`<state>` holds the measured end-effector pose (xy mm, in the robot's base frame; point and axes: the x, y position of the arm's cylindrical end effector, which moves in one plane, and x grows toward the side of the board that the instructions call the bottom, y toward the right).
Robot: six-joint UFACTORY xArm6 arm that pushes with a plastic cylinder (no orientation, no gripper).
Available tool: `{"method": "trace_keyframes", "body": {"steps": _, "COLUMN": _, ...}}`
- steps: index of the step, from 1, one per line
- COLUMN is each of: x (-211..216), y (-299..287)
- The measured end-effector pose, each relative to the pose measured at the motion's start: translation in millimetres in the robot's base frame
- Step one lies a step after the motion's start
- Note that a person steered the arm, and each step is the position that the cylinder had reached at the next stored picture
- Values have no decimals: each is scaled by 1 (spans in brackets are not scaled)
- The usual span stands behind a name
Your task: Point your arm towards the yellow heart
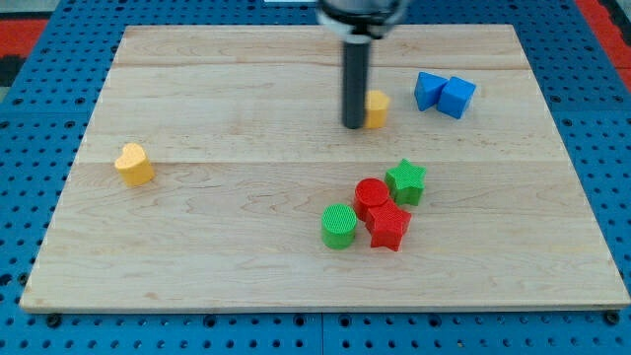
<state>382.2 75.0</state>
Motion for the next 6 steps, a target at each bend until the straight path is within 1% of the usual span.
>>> {"method": "trace_keyframes", "body": {"steps": 1, "x": 0, "y": 48}}
{"method": "trace_keyframes", "body": {"steps": 2, "x": 3, "y": 15}}
{"method": "trace_keyframes", "body": {"steps": 4, "x": 12, "y": -215}}
{"method": "trace_keyframes", "body": {"steps": 5, "x": 9, "y": -305}}
{"method": "trace_keyframes", "body": {"steps": 6, "x": 55, "y": -347}}
